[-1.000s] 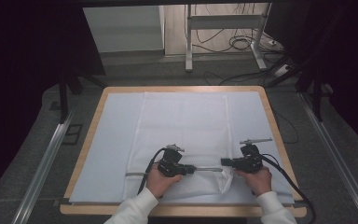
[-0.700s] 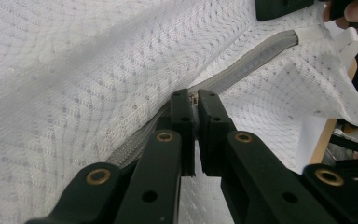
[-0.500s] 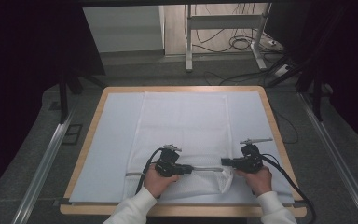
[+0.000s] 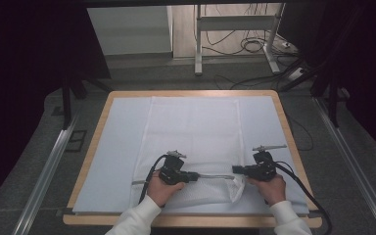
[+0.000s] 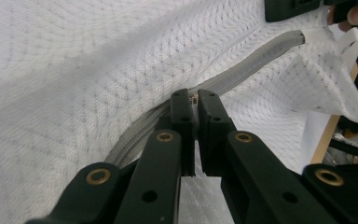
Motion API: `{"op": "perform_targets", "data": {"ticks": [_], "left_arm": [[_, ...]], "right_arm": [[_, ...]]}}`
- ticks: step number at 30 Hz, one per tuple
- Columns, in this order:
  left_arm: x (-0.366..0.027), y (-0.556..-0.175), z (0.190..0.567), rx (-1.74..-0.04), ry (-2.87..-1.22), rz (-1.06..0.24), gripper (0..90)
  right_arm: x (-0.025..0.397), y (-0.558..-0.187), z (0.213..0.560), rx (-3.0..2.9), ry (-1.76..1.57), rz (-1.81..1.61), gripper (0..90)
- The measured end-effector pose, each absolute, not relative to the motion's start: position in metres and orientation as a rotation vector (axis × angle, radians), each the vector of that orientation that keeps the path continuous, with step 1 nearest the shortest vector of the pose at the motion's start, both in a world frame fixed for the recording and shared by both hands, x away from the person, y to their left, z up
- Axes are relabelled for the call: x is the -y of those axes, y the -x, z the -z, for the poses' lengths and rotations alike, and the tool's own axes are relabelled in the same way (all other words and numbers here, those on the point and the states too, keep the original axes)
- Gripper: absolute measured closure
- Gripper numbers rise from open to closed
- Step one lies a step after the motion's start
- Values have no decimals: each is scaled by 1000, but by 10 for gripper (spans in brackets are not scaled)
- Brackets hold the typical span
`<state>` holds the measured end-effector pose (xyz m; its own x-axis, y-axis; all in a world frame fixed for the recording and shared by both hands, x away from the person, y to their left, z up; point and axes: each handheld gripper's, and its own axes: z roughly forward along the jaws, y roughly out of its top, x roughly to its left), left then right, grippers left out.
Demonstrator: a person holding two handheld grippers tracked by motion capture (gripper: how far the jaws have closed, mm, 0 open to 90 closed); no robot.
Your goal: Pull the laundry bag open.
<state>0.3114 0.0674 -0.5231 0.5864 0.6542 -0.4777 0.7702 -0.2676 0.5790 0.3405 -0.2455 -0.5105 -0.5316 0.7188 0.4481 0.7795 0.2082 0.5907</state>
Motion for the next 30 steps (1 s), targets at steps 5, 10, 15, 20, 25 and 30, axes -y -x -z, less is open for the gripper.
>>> {"op": "perform_targets", "data": {"ticks": [5, 10, 15, 20, 25, 30], "left_arm": [[-73, -311, 523, -1138, -2002, 177, 868], [-80, -310, 523, -1149, -1990, 176, 868], [-84, -309, 523, -1153, -1985, 175, 867], [-89, -307, 521, -1159, -1973, 169, 867], [-93, -306, 521, -1167, -1970, 169, 867], [-97, -305, 521, -1171, -1968, 164, 867]], "right_arm": [[246, -341, 510, 2379, 1480, 1244, 877], [246, -341, 511, 2380, 1482, 1243, 876], [246, -341, 511, 2383, 1479, 1242, 876], [246, -341, 511, 2384, 1477, 1243, 876], [246, -341, 511, 2383, 1479, 1246, 876], [246, -341, 511, 2385, 1477, 1243, 876]]}}
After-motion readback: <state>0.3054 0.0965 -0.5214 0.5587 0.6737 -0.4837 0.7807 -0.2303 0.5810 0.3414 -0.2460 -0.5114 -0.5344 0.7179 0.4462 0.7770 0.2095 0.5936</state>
